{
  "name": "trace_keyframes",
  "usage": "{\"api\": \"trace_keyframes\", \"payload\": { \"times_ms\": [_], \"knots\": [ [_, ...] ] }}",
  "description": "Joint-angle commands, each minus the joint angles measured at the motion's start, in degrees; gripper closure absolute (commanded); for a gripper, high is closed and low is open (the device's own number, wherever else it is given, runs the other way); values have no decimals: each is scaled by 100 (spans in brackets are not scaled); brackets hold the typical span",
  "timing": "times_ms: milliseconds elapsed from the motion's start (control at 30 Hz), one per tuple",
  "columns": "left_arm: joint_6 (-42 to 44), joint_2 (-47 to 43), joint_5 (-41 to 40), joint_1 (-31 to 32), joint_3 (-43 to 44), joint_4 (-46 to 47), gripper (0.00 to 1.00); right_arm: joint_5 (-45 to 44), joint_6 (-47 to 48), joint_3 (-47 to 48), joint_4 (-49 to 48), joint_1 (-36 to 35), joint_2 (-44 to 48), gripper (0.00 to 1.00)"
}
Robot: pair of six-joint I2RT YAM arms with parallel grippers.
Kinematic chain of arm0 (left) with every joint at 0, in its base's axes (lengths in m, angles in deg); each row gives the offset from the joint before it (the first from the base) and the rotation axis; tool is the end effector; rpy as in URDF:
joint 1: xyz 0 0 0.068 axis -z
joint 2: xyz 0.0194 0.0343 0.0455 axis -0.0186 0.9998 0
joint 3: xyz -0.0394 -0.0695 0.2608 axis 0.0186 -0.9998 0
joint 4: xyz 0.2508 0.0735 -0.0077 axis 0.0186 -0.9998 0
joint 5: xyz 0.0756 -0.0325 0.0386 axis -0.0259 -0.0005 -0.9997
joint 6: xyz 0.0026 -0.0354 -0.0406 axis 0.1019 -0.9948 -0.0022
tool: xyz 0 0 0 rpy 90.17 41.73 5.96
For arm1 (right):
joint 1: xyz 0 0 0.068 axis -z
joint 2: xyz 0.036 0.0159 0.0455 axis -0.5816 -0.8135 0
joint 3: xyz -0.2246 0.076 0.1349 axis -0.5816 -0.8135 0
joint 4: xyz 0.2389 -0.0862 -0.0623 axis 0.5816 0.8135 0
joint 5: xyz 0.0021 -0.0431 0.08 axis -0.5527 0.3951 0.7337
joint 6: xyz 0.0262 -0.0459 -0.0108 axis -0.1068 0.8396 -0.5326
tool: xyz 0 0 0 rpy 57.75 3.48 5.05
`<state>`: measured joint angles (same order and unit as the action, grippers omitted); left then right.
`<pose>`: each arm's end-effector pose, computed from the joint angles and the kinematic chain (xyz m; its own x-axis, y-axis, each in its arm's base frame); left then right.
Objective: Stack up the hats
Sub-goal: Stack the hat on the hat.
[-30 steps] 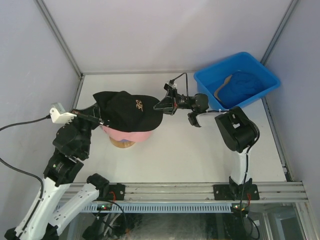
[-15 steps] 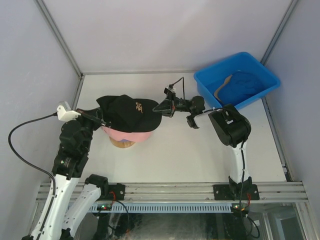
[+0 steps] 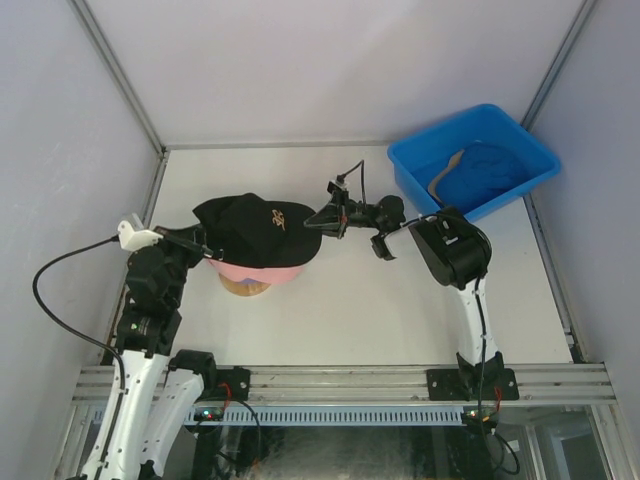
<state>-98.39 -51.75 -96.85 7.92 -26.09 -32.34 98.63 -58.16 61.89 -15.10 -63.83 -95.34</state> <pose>0.1283 -0.0081 0.3298 -0.0322 -0.7366 -0.6756 -0.1596 0.6710 -0.7241 0.3628 0.2302 0.1780 -0.9987 -0.0229 0.0445 0.0483 -0.2046 0.9777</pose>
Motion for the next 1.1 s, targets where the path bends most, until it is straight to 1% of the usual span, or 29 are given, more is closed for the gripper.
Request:
{"api": "trace_keyframes", "payload": {
  "times_ms": [0,333,567,1067],
  "knots": [
    [-94,-147,-30,-324,-102,506,100,-407,250,67,-80,187,-250,100],
    [-335,-155,614,-725,-536,626,100,-422,376,65,-80,194,-553,100],
    [-400,-83,968,-1014,-662,662,100,-413,500,56,-71,120,-734,100],
    [-492,144,1741,-1522,-872,710,100,-392,876,-303,-62,27,-985,100]
  ]
}}
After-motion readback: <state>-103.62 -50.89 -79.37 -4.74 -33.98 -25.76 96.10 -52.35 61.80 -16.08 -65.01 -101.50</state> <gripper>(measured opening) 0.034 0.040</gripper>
